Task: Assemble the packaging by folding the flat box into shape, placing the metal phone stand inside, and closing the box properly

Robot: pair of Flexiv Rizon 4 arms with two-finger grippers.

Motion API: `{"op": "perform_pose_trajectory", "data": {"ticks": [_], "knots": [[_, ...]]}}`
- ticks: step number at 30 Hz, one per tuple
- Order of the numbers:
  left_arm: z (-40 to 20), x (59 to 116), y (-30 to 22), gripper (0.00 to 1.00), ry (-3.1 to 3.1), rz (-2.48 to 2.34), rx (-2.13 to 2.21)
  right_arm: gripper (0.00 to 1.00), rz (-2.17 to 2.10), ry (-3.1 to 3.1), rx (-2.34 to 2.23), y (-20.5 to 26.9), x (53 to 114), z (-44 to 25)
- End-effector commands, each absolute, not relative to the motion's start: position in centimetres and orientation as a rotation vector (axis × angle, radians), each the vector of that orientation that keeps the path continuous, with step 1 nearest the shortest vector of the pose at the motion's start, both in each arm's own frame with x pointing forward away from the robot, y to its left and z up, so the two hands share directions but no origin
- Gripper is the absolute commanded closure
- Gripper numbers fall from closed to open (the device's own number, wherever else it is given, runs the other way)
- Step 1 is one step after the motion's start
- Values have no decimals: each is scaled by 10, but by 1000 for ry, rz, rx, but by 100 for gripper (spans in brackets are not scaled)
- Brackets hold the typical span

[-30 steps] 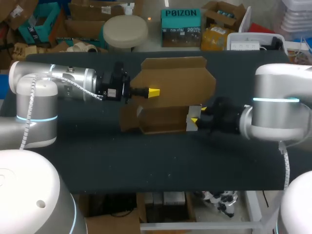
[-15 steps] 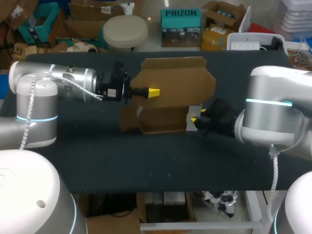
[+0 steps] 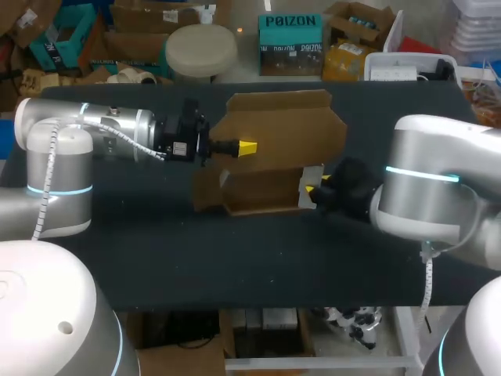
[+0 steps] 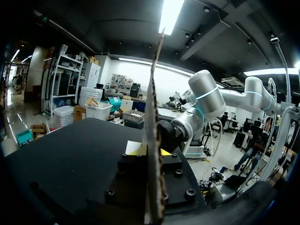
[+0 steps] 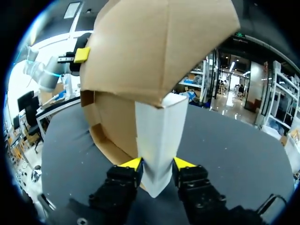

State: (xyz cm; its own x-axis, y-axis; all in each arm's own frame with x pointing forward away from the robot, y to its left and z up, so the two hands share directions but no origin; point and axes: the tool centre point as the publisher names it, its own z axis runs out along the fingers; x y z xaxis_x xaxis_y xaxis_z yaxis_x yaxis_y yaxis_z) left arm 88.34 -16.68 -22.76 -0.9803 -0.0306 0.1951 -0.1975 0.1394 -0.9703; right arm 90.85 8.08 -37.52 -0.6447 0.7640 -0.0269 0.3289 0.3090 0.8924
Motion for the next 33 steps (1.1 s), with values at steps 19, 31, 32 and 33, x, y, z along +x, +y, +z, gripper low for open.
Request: {"op": "perform_pose_trajectory", "data": {"ticks": [19,31,32,33], "knots": [[-232,883,-168,100,-2269,1963,225,71,1065,1846,1184,95,912,-382],[-232,883,-168,100,-2269,1963,225,78,1017,1781,1276,97,912,-381],[-232,883,-168,100,-2269,1963,225,77,1008,1782,1280,97,913,-381],[-232,883,-168,100,-2269,1963,225,76,998,1779,1286,97,913,-382]]}}
